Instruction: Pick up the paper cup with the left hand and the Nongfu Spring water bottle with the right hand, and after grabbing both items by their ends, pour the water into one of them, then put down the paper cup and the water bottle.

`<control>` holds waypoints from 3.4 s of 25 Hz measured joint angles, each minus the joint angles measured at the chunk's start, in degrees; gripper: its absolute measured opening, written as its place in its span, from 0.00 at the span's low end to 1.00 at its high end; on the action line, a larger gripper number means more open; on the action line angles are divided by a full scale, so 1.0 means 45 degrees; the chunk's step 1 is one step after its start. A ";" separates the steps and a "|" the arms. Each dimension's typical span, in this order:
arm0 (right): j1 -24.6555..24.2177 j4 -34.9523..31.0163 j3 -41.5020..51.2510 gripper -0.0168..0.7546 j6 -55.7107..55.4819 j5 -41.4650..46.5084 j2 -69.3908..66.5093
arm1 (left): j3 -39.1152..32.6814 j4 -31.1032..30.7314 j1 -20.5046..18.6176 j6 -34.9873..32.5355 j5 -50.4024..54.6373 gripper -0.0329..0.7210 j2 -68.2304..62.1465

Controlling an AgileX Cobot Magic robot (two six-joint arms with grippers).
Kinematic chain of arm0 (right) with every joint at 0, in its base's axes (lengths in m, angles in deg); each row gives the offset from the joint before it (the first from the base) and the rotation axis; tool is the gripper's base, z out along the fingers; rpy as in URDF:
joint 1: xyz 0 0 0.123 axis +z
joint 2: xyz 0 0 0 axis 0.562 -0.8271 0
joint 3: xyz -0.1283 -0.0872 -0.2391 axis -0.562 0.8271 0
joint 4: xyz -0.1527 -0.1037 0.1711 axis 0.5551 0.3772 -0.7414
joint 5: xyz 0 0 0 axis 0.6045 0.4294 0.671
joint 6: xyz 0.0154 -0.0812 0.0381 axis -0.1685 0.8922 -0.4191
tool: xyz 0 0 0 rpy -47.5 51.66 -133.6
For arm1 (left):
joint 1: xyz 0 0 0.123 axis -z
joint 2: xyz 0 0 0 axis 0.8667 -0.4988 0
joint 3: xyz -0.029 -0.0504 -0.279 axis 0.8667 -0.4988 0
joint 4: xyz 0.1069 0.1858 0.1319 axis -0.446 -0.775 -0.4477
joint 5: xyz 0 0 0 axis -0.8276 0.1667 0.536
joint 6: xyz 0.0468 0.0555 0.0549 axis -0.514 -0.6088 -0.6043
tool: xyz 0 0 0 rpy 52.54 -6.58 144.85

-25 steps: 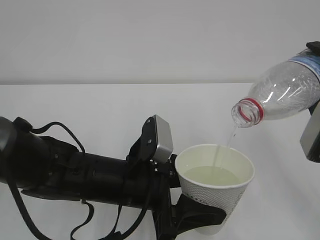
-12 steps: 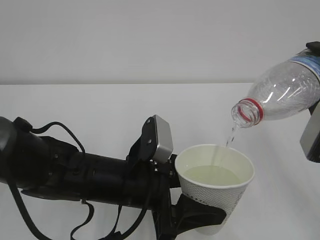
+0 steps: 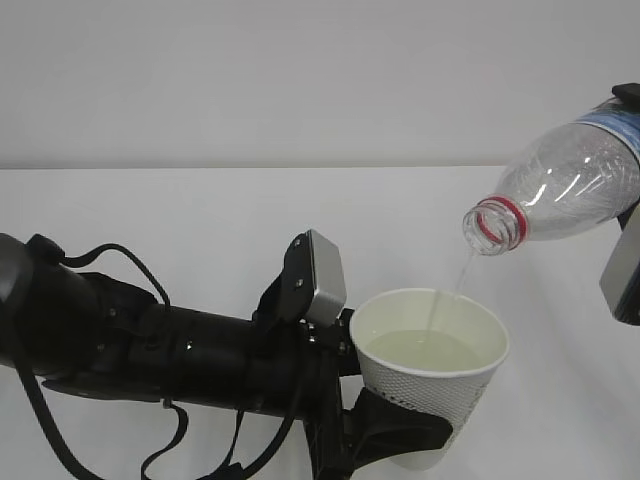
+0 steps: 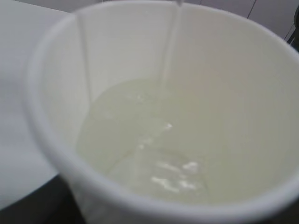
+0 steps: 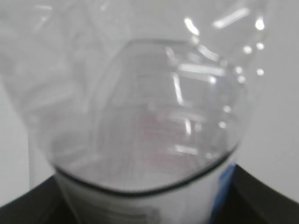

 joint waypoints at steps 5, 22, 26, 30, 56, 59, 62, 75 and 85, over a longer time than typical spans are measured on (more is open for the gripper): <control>0.0000 0.0000 0.0000 0.66 0.0000 0.0000 0.0000 | 0.0000 0.0000 0.0000 0.0000 0.0000 0.72 0.0000; 0.0033 0.0023 -0.0094 0.66 -0.0335 -0.0028 0.0000 | 0.0000 0.0000 0.0000 0.0000 0.0000 0.72 0.0000; 0.0033 0.0023 -0.0094 0.66 -0.0610 -0.0048 0.0000 | 0.0000 0.0000 0.0000 0.0000 0.0000 0.72 0.0000; 0.0033 0.0023 -0.0094 0.66 -0.1018 -0.0048 0.0000 | 0.0000 0.0079 0.0000 0.0000 0.0000 0.72 0.0000; 0.0033 0.0023 -0.0094 0.66 -0.6608 -0.0077 0.0000 | 0.0000 0.0515 0.0000 0.0000 -0.0163 0.71 0.0000; 0.0033 0.0023 -0.0094 0.66 -0.7961 -0.0077 0.0000 | 0.0000 0.0581 0.0000 0.0000 -0.0163 0.71 0.0000; 0.0033 0.0023 -0.0094 0.66 -0.9180 -0.0077 0.0000 | 0.0000 0.0798 0.0000 0.0000 -0.0163 0.71 0.0000; 0.0033 0.0023 -0.0094 0.66 -1.2346 -0.0077 0.0000 | 0.0000 0.1141 0.0000 0.0000 -0.0182 0.70 0.0000; 0.0033 -0.0084 -0.0094 0.66 -1.4376 -0.0077 0.0000 | 0.0000 0.1231 0.0000 0.0000 -0.0345 0.70 0.0000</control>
